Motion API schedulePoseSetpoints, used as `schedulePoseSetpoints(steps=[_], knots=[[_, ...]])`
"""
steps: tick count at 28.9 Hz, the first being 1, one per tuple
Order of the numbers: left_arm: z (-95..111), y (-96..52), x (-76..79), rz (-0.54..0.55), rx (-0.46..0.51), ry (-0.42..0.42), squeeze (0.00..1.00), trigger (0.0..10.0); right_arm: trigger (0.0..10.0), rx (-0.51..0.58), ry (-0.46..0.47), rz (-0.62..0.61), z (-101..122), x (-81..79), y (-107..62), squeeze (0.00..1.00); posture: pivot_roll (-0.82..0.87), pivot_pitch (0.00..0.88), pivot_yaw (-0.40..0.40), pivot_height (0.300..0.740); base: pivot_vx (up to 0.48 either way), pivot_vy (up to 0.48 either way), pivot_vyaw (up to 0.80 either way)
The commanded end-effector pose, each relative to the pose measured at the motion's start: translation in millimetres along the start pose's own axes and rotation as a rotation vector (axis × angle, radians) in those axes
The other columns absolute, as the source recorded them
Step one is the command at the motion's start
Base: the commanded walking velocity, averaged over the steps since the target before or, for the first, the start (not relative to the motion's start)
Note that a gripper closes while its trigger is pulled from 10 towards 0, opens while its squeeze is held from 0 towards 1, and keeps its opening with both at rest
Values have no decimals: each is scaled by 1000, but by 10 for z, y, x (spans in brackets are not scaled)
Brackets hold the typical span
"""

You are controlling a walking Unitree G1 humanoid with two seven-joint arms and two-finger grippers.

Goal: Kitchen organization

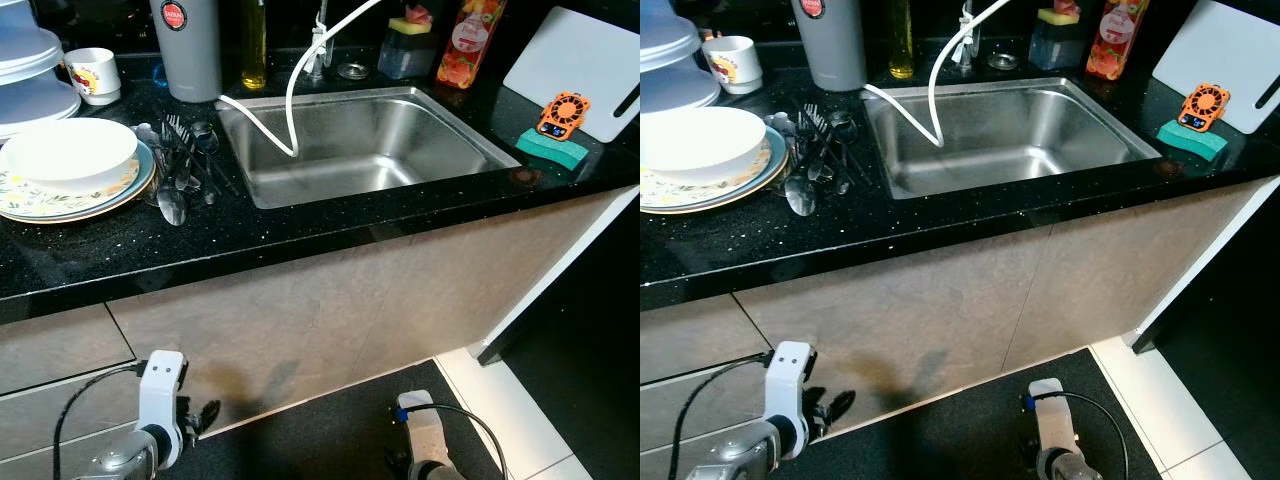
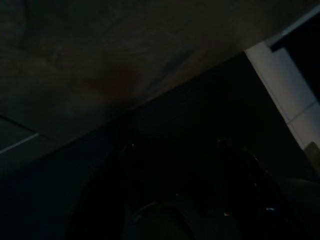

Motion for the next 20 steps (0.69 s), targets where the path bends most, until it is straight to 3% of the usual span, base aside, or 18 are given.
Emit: schedulePoseSetpoints(steps=[1, 3, 6, 11, 15, 20], knots=[[-50, 24, 0, 52, -24, 10, 0, 10000, 10000, 17, 37, -12, -5, 22, -12, 0, 82, 88, -52, 740, 0, 0, 0], [-54, 27, -40, 109, -14, 7, 0, 10000, 10000, 29, 55, -22, 6, 34, -14, 0, 83, 89, -51, 740, 0, 0, 0], [-56, 23, -119, 218, 15, -79, 0, 10000, 10000, 56, 99, -52, 36, 59, -15, 0, 90, 91, -52, 740, 0, 0, 0], [-26, 32, -107, 230, 34, -112, 0, 10000, 10000, 98, 116, -53, 120, 39, 2, 0, 111, 85, -56, 740, 0, 0, 0], [-13, 54, -12, 172, 37, -22, 0, 10000, 10000, 115, 132, -59, 171, 42, 14, 0, 114, 73, -72, 740, 0, 0, 0], [-63, 86, 38, 188, 8, 100, 0, 10000, 10000, 152, 145, -59, 236, 72, 10, 0, 117, 65, -74, 740, 0, 0, 0]])
Point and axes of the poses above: a point about 5 cm out from each wrist's last joint towards the gripper, its own y axis pointing out of the wrist towards the gripper, its own z axis along the axis of the wrist's last joint, x = y × z, the point moved 1 cm from there along y, pointing out of the wrist towards the gripper, and after that the axes turned 12 degrees about y, right-handed, at the moved point
